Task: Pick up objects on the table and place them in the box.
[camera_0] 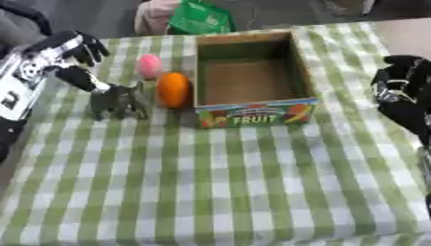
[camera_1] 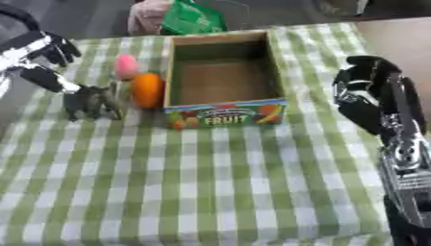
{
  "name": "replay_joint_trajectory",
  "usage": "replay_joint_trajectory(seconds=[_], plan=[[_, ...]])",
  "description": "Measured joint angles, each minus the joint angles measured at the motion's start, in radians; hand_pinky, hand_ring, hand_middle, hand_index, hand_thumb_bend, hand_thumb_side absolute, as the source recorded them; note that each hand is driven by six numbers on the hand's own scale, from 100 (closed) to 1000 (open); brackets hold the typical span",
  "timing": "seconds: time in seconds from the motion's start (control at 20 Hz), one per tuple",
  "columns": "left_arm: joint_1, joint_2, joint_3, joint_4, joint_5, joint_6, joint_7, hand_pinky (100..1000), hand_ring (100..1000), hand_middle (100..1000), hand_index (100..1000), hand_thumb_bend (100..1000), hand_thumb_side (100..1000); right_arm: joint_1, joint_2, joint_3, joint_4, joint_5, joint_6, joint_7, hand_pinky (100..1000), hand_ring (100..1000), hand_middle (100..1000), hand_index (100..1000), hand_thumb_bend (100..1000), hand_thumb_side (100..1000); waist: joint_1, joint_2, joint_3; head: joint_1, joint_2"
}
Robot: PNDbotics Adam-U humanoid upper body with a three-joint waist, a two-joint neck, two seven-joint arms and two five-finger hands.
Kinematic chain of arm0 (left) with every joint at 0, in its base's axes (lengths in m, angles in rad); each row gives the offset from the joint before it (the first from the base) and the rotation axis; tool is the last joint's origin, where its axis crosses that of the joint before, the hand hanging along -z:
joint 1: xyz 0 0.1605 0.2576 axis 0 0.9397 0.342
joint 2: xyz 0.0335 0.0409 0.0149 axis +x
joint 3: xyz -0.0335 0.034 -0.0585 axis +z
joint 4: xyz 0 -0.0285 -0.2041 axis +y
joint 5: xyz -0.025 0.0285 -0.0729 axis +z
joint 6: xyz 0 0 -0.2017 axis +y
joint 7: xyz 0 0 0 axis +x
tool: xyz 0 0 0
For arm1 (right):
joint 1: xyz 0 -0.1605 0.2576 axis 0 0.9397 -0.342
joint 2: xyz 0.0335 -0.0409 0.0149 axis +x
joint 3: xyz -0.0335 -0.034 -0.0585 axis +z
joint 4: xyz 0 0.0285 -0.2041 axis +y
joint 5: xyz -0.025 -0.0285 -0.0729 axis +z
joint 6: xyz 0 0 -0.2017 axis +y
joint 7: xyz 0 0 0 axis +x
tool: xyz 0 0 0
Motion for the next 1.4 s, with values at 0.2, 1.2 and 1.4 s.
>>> replay_joint_trajectory(seconds=[0.2, 1.2, 1.4], plan=[[-0.005, -0.019, 0.007, 0.037, -0.063, -0.034, -0.014, 707, 599, 556, 716, 636, 198, -0.001, 0.0, 0.0, 0.0, 0.0, -0.001, 0.001, 638, 655, 558, 728, 100, 150, 0.0, 0.0, 0.0, 0.0, 0.0], [0.001, -0.052, 0.078, 0.057, -0.21, -0.118, -0.065, 600, 428, 350, 531, 100, 212, -0.002, 0.0, 0.0, 0.0, -0.001, -0.001, 0.001, 638, 655, 558, 728, 100, 150, -0.001, 0.001, 0.005, -0.001, 0.0], [-0.016, -0.052, 0.092, 0.002, -0.163, -0.114, -0.052, 599, 422, 341, 527, 100, 214, -0.002, 0.0, 0.0, 0.0, -0.001, -0.001, 0.001, 638, 655, 558, 728, 100, 150, -0.001, -0.001, 0.006, -0.001, 0.0]])
